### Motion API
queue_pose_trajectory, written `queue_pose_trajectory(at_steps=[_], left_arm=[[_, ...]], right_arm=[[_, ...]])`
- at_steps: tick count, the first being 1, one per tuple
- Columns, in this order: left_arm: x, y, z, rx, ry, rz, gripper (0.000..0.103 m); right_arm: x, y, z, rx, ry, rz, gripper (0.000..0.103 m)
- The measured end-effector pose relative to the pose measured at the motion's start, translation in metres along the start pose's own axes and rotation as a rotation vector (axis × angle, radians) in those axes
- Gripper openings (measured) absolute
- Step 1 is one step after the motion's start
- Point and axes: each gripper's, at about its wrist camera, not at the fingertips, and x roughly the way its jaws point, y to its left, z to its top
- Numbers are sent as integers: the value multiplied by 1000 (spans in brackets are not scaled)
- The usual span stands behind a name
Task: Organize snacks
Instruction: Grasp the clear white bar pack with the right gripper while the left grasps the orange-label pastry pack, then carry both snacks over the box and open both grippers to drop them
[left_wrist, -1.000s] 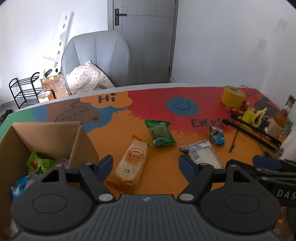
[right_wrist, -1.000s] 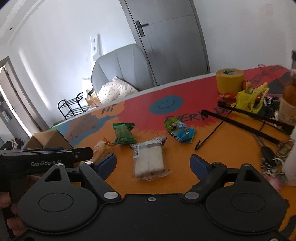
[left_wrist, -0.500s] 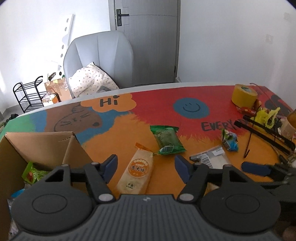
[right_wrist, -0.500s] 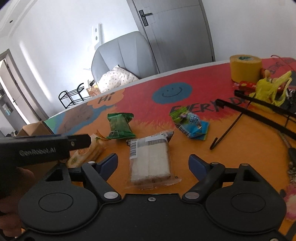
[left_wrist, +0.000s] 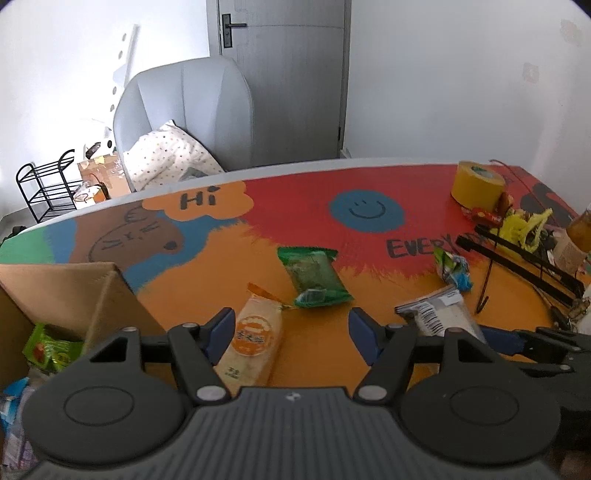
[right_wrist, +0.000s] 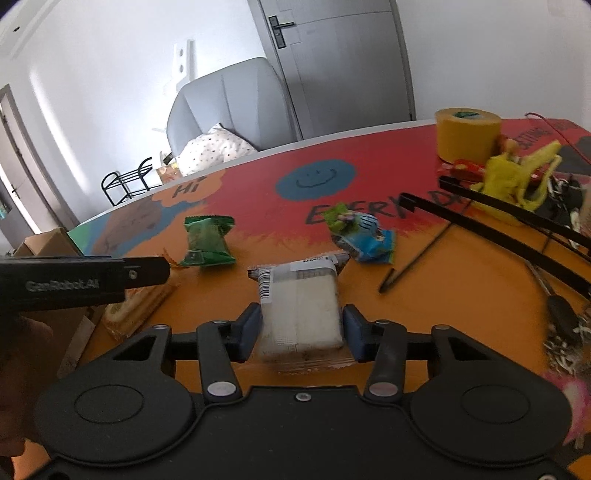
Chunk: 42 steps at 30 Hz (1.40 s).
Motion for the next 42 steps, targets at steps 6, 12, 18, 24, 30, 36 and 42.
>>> queue_pose_trajectory(at_steps=[6,12,18,24,30,36,42], left_arm=[[19,-3,-6,13,33,35,68],[36,6,-3,12,70,65,67],[38,12,-13,-33,125,12,63],[25,4,-23,-17,121,-13,34],[8,4,-27,-18,91,-54,34],[-15,12,-22,-34,46,-82,34],[-37,23,-16,-38,2,-86,34]], right_arm=[[-11,-10,-5,21,2,-14,46],[-15,-14,-8,33,-3,-15,46],[-17,-12,-8,31,2,-20,46],[-19,-1,-13,-9,12,-19,45],[-31,9,-15,-13,-3,-1,44],[-46,21,-11,-16,-41,-2,43],[-58,39,-4,-36,-74,12,43]])
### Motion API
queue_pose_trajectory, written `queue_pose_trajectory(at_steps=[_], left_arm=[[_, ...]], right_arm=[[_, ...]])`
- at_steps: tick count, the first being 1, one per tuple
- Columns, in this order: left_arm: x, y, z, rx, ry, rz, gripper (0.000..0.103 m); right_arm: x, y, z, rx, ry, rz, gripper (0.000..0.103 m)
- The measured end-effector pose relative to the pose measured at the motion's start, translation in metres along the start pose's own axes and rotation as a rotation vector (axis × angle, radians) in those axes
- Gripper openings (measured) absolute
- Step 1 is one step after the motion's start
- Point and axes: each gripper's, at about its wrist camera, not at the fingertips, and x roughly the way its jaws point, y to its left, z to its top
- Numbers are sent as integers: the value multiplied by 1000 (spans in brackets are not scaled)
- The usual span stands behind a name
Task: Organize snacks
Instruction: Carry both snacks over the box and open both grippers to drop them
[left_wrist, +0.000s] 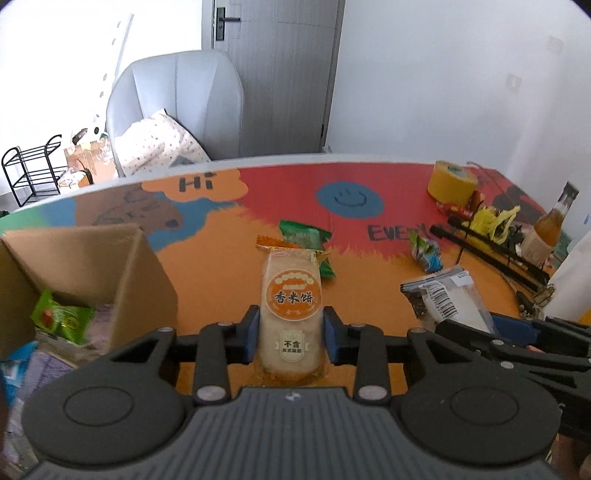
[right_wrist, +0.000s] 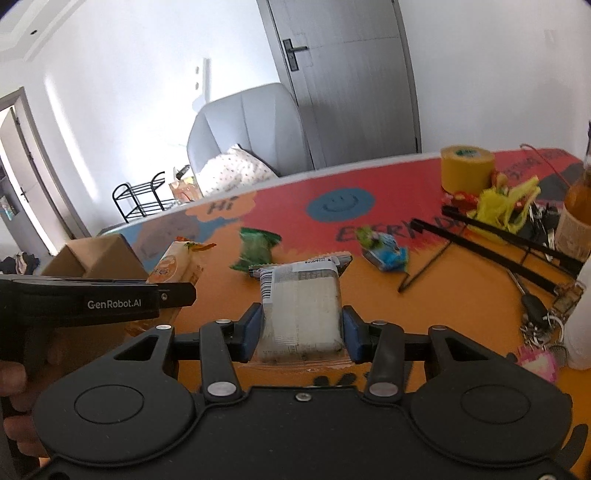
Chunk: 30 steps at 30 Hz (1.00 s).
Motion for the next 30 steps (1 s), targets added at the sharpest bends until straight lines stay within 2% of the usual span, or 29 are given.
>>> queue_pose_trajectory(at_steps=[21,30], left_arm=[[-71,53,9,-74,-125,3,34],[-92,84,7,-116,-161,31,34]], right_arm=[[-18,62,23,-52,-84,38,43],[-16,91,28,-92,-94,76,43]])
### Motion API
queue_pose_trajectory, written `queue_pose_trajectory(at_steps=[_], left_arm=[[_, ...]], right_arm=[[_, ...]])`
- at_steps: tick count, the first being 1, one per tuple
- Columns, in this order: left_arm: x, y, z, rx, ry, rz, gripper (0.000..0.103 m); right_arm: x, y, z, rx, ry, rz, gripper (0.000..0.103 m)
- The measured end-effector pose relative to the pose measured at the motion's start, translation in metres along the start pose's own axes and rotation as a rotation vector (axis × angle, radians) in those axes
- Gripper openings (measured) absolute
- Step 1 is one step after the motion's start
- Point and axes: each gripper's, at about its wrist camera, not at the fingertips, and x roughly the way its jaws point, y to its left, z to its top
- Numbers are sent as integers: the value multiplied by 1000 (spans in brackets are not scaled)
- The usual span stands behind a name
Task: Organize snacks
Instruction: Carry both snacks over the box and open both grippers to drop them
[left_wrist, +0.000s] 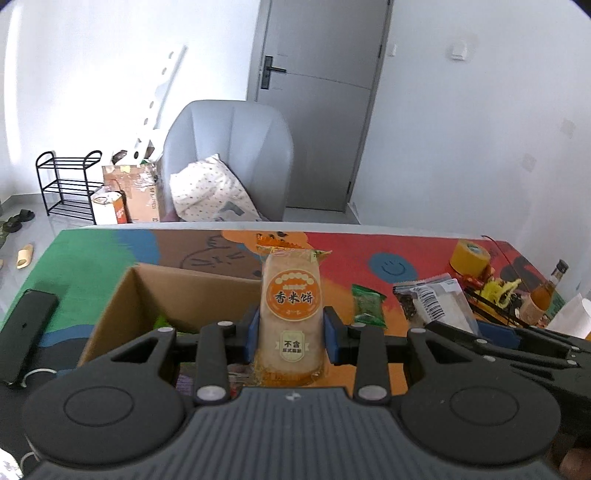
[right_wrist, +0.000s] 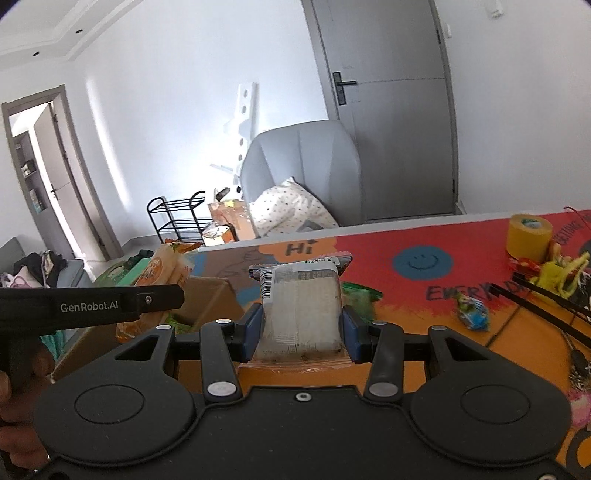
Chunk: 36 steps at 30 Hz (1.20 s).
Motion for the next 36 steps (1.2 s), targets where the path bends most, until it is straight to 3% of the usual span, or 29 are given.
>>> queue_pose_trajectory(at_steps=[23,27,32,36], left_arm=[[-10,82,0,-115,2,93,34],[-11,84,-2,-96,-3,125,43],[-16,93,-6,-116,6,106,50],[-19,96,-9,-123,-1,99,64]], right_arm=[[30,67,6,-68,32,82,43],[34,76,8,-72,26,94,43],[42,87,8,-87,36,108,43],[46,94,9,-84,33,125,44]])
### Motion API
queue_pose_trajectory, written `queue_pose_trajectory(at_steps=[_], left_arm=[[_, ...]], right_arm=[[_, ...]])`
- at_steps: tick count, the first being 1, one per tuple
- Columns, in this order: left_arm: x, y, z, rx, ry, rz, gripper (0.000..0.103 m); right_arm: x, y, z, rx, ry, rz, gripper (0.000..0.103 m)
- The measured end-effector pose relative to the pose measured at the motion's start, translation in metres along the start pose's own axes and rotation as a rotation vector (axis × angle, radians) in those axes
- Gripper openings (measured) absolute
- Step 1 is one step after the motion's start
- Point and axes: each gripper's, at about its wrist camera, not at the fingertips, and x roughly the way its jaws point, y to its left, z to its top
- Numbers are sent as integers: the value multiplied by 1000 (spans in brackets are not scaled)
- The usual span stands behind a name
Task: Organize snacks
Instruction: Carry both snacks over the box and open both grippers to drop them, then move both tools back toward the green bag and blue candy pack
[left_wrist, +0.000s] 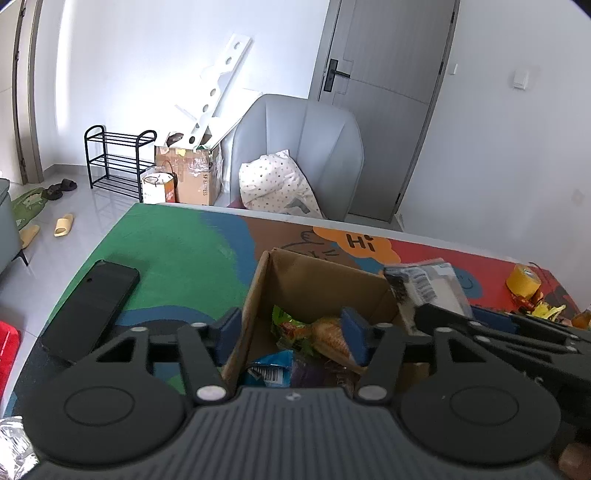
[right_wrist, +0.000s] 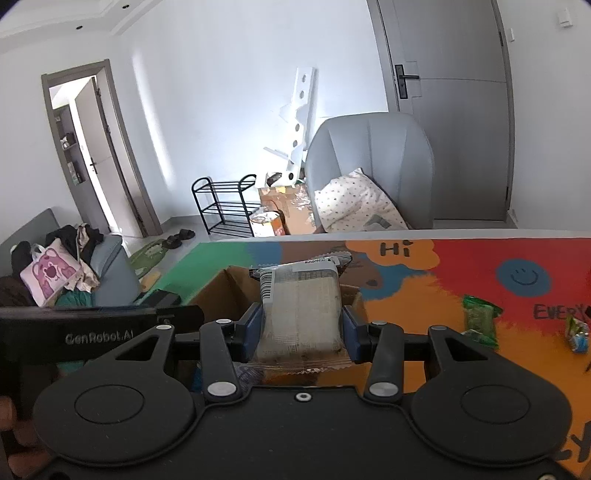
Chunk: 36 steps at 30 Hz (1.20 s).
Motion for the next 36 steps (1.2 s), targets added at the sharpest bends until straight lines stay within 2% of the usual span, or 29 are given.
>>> queue_pose_trajectory(at_steps=[3,10,20,29,36], left_arm=[[0,3,-2,-2,0,7,74],[3,-1,-3,-4,-1,-12,88],[1,-23,-8,15,11,-36,92],[-8,-42,-14,19,6,-42,95],[-13,-57,-17,24,-9,-50,95]], right_arm=[[-1,1,-1,9,-17,14,52],[-11,-14,-1,30,-8,-23,52],[-39,-51,-15,89,4,-96,53],[-63,-74,-27,120,8,-118,57],[-81,-92,-35,143,-8,-143,66]])
